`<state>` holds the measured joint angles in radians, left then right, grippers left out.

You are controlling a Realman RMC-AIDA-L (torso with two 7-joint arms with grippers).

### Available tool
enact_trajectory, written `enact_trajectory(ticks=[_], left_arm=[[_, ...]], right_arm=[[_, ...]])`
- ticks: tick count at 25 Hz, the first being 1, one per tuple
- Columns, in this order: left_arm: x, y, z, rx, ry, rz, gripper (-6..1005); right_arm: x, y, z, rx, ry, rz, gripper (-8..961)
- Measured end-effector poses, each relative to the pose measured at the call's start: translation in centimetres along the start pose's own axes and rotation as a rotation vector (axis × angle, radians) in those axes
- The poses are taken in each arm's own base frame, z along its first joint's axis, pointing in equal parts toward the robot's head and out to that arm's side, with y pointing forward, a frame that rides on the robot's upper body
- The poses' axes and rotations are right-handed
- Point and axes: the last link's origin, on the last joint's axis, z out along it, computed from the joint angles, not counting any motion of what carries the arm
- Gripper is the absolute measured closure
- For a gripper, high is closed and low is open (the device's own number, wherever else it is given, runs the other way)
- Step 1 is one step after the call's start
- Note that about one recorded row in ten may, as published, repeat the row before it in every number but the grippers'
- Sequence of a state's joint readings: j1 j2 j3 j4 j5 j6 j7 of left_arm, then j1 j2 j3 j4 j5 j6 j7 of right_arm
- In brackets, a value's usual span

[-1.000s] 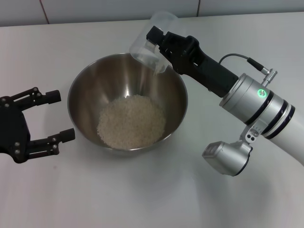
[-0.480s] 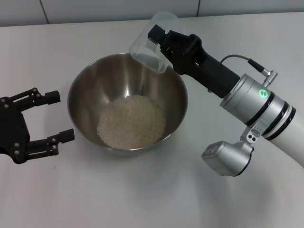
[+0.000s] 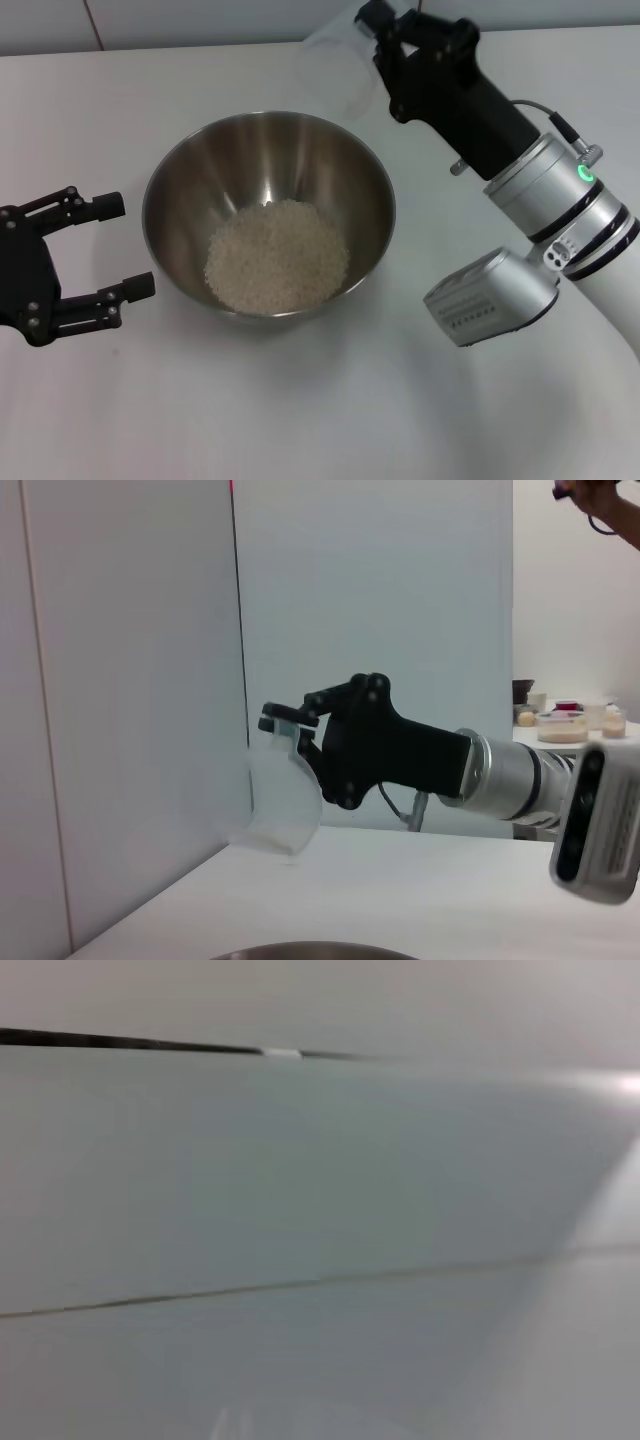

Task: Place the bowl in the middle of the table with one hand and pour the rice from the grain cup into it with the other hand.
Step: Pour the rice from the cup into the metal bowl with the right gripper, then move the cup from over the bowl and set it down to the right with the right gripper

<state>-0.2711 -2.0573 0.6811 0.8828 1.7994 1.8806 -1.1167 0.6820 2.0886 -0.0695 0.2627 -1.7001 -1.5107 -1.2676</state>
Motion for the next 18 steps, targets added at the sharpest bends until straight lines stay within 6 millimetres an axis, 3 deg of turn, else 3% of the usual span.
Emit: enact_trajectory(ticks=[2, 7, 18], left_arm=[[0.0, 0.0, 0.0, 0.001, 0.000, 0.000, 172], [0.0, 0.0, -0.1, 0.002, 0.000, -0.001, 172], [0.0, 0.0, -0.1, 0.003, 0.001, 0.000, 172]], right_arm=[[0.1, 0.0, -0.1, 0.003, 0.011, 0.051, 937], [1.0, -0.1, -0.9, 0.022, 0.072, 0.373, 937], [4.6, 1.2, -5.1, 0.019, 0.273, 0.985, 936]])
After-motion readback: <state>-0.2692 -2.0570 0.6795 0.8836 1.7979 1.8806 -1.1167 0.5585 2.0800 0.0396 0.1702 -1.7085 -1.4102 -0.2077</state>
